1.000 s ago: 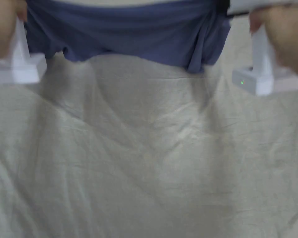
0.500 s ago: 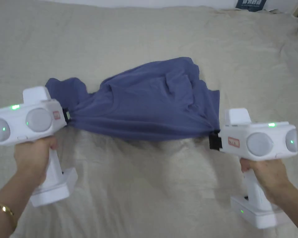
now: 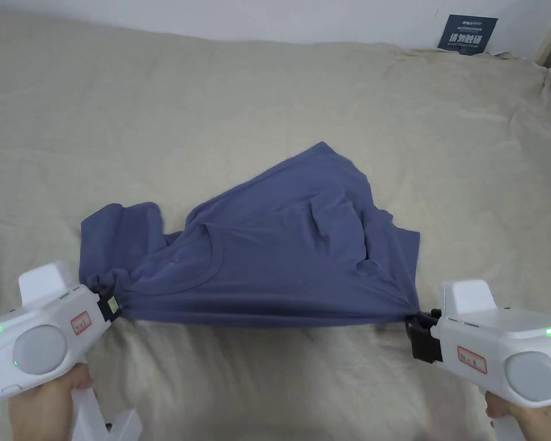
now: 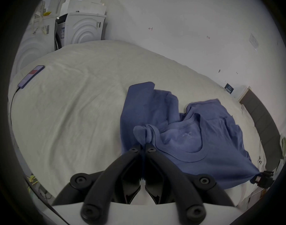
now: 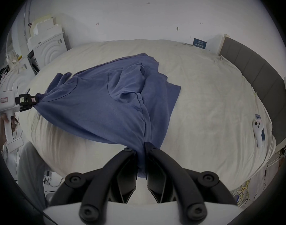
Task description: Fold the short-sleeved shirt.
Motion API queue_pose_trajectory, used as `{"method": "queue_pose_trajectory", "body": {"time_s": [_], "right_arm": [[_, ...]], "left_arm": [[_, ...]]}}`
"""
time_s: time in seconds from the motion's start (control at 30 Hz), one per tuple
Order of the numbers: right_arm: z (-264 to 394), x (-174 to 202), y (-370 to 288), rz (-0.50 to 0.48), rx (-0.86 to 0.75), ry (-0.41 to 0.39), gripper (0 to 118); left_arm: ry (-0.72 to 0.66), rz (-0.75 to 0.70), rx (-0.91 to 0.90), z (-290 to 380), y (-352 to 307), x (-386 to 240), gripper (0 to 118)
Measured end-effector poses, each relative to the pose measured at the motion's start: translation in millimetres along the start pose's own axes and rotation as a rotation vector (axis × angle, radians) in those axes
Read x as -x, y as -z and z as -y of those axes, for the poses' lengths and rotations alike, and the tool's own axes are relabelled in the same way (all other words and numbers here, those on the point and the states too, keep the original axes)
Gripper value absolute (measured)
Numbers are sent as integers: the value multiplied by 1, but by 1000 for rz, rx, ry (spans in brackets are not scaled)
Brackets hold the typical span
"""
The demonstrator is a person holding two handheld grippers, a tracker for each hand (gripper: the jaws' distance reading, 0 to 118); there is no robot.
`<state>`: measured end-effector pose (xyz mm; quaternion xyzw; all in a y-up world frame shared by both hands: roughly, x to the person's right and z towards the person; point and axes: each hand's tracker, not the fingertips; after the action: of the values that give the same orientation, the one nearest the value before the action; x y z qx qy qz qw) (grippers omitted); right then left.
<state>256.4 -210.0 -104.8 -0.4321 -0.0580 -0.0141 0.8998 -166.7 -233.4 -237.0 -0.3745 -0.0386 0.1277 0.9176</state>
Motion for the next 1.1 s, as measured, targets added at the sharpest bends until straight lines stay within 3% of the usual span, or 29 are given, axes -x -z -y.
{"method": "queue_pose_trajectory", "body": {"time_s": [0.2, 0.3, 0.37, 0.43, 0.47, 0.5, 0.53, 0.7, 0.93, 1.1], "right_arm": [[34, 10, 8, -7, 92, -47, 8], [41, 14, 18, -16, 136, -44, 8], [40, 12, 20, -20, 128, -13, 10], [38, 11, 19, -28, 133, 16, 30], [35, 9, 16, -29, 139, 22, 50], [33, 7, 12, -27, 135, 23, 76], [31, 6, 7, -21, 132, 21, 87], [11, -9, -28, -26, 33, 61, 89], [-25, -22, -92, 18, -272, 216, 90], [-29, -13, -108, 104, -489, 205, 95]], "left_arm": [[25, -34, 19, 19, -5, 4, 0], [60, -34, 51, 21, -2, 4, 0], [35, -25, 49, 18, -5, 6, 6], [-20, -17, 48, 12, -9, 11, 36], [-31, -10, 45, 8, -13, 14, 62], [-30, -9, 46, 4, -16, 17, 97], [-31, -6, 46, -1, -19, 20, 116], [-6, 60, -29, -34, -47, 23, 118], [106, 83, -240, -80, -84, -6, 118], [253, 45, -342, -73, -93, -33, 118]]}}
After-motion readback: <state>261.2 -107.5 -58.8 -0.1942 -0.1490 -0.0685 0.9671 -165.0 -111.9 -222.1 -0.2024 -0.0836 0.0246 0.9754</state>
